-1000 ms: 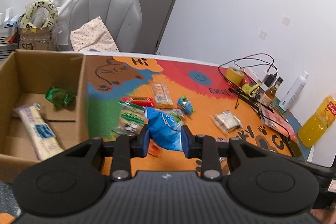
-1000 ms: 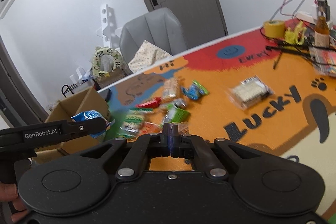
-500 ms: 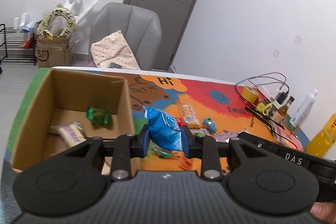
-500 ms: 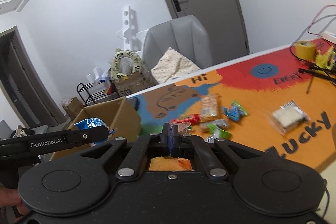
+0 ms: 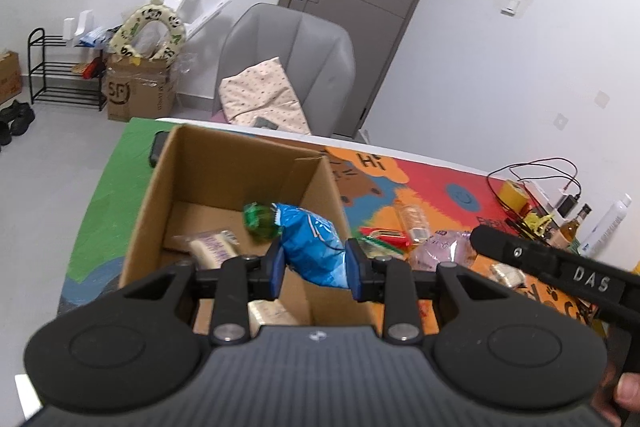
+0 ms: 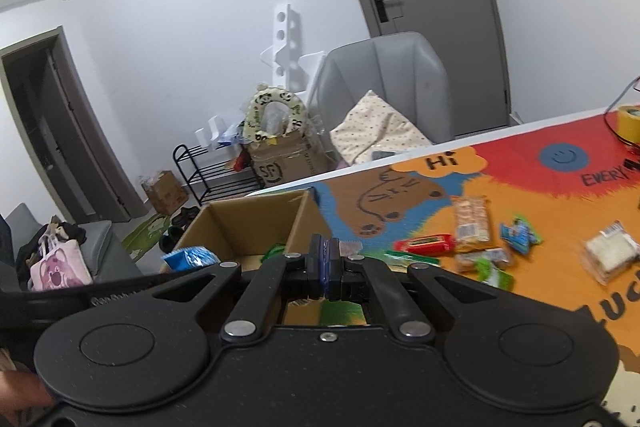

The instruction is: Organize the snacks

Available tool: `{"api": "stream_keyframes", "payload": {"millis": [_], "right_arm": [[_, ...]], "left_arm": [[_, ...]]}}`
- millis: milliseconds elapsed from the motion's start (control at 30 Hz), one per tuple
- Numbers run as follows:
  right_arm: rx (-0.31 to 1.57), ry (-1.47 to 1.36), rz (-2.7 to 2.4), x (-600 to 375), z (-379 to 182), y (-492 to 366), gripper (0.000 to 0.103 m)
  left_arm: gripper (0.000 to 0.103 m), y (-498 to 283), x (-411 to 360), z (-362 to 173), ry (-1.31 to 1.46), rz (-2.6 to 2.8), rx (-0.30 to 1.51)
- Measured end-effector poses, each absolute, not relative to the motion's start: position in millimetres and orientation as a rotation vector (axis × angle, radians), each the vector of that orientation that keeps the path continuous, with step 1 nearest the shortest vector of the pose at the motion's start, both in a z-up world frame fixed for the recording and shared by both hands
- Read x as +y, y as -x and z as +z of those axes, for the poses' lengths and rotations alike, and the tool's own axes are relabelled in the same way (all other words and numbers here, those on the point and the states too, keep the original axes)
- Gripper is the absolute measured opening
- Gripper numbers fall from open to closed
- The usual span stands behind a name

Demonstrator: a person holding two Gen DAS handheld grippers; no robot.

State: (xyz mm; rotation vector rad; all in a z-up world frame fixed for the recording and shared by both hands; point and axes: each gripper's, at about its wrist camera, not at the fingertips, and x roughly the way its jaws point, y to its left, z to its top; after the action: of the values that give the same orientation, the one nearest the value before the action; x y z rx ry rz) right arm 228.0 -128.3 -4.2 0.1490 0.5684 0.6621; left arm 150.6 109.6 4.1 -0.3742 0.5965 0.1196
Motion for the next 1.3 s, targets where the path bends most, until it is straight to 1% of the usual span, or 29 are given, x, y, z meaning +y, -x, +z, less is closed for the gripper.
{"api": "stream_keyframes", "payload": {"millis": [267,400,500,567,700,733,800,833,900,933,967,1067,1300], "right_arm": [[0.561,-0.105,0.708,-91.7,2.5,-224.1,0.0],[0.559,-0.094,0.726,-79.2,4.3,-224.1,0.0],[0.557,-0.09,0.739,-71.9,5.7,-224.8,0.0],[0.559,-0.092,0.747,-68.3,6.0,-225.6,0.0],[0.572,-0.109,0.774,-67.5,3.5,-230.1,0.0],[0.579,-0.119,0.789,-68.0,2.8,-231.8,0.0],[0.605,-0.147,0.811,-68.0,1.2,-237.1,0.005],[0.615,-0.154,0.811,-68.3,0.4,-239.2,0.012],[0.618,-0.159,0.795,-69.8,-0.8,-239.5,0.016],[0.619,-0.162,0.794,-71.5,-1.5,-239.0,0.022],[0.623,-0.17,0.791,-73.7,-2.4,-238.5,0.025],[0.631,-0.189,0.778,-80.8,-5.2,-237.6,0.026],[0.648,-0.209,0.724,-104.7,-12.9,-242.8,0.026]], "left_arm": [[0.031,-143.9,130.6,-3.1,0.392,0.17,0.609],[0.034,-139.7,135.8,-0.8,0.376,0.184,0.599],[0.04,-137.7,139.5,0.3,0.385,0.193,0.597],[0.047,-136.5,139.8,-0.4,0.389,0.2,0.599],[0.056,-134.5,142.5,-0.9,0.394,0.216,0.596],[0.06,-133.7,143.1,-0.6,0.396,0.222,0.594],[0.068,-132.0,144.8,-0.1,0.404,0.227,0.585],[0.073,-131.3,145.1,0.2,0.407,0.23,0.583],[0.076,-130.0,145.2,0.8,0.405,0.232,0.578],[0.078,-130.0,145.4,1.1,0.403,0.233,0.574],[0.08,-129.8,145.0,1.3,0.403,0.235,0.57],[0.083,-131.2,143.6,1.0,0.406,0.235,0.567],[0.085,-131.5,137.8,0.4,0.396,0.227,0.567]]}}
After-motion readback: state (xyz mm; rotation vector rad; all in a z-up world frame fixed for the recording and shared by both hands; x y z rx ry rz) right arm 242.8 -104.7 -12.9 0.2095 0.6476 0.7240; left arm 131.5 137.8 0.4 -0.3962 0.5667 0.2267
